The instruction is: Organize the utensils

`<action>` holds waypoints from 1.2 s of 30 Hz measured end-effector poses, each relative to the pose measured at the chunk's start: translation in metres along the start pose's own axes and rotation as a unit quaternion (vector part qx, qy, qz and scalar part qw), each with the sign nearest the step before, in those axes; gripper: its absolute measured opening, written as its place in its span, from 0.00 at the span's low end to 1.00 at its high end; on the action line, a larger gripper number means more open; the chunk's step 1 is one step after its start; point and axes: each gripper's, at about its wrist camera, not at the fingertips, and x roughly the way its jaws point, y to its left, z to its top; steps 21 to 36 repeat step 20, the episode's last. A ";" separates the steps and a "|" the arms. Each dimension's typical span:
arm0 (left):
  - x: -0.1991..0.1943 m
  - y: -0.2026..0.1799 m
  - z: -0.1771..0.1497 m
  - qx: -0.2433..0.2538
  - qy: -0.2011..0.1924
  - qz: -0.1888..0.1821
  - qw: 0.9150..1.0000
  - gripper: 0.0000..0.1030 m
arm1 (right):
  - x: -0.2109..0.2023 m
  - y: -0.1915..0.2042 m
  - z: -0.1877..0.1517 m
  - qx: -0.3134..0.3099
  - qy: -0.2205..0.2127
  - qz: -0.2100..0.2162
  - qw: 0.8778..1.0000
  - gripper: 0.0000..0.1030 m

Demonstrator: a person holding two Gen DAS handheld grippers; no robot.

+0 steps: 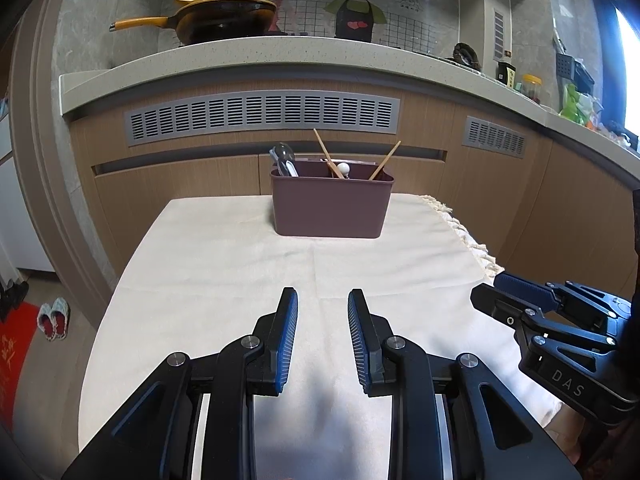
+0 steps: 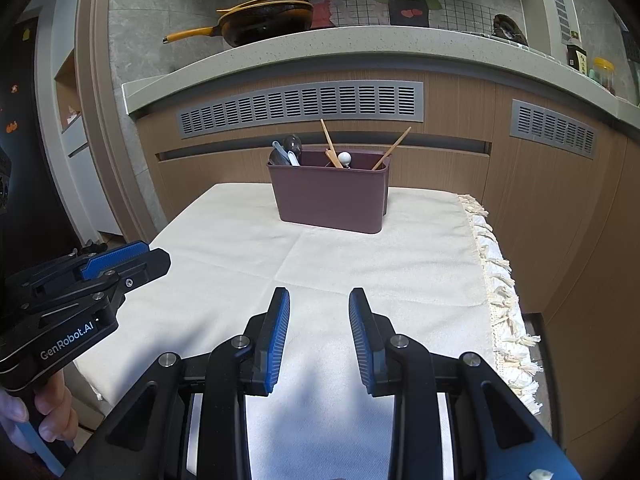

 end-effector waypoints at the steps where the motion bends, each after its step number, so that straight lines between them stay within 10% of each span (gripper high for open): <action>1: 0.000 0.000 0.000 0.000 0.000 0.000 1.000 0.26 | 0.000 0.000 0.000 0.000 0.000 0.000 1.000 0.28; 36: -0.001 -0.007 -0.005 -0.007 0.007 -0.006 1.000 0.26 | 0.000 -0.002 -0.001 0.009 0.004 -0.002 1.000 0.28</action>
